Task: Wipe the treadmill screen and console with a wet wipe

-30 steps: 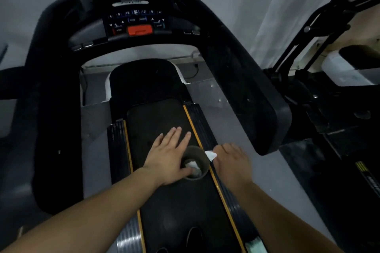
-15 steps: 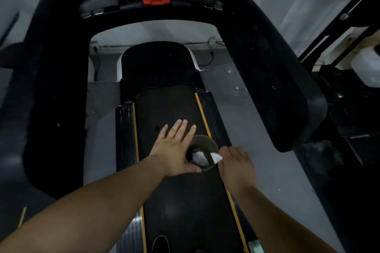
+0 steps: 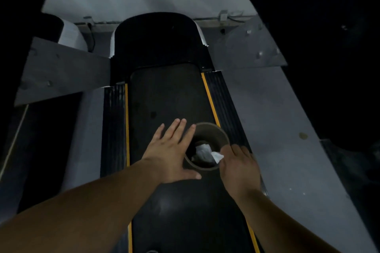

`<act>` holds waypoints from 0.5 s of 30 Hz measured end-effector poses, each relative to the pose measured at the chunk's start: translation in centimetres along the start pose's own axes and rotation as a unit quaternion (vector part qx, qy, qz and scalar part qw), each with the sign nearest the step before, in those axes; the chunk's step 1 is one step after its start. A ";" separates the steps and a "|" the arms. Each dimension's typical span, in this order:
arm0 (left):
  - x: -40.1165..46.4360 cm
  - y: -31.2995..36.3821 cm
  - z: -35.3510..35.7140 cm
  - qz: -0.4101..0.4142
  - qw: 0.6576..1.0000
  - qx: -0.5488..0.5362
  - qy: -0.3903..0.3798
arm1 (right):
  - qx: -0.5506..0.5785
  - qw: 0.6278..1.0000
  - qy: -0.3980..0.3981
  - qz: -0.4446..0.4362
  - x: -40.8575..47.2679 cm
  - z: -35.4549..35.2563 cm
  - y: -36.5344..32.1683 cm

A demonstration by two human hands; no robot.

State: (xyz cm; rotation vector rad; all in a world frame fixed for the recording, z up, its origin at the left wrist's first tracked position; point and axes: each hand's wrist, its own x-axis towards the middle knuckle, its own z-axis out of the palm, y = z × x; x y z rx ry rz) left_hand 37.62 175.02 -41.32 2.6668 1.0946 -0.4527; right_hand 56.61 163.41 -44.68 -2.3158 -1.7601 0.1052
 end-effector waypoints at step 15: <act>5.5 -2.1 6.3 -0.032 0.998 -0.019 -0.043 | -0.006 0.990 -0.140 0.011 1.7 10.7 2.4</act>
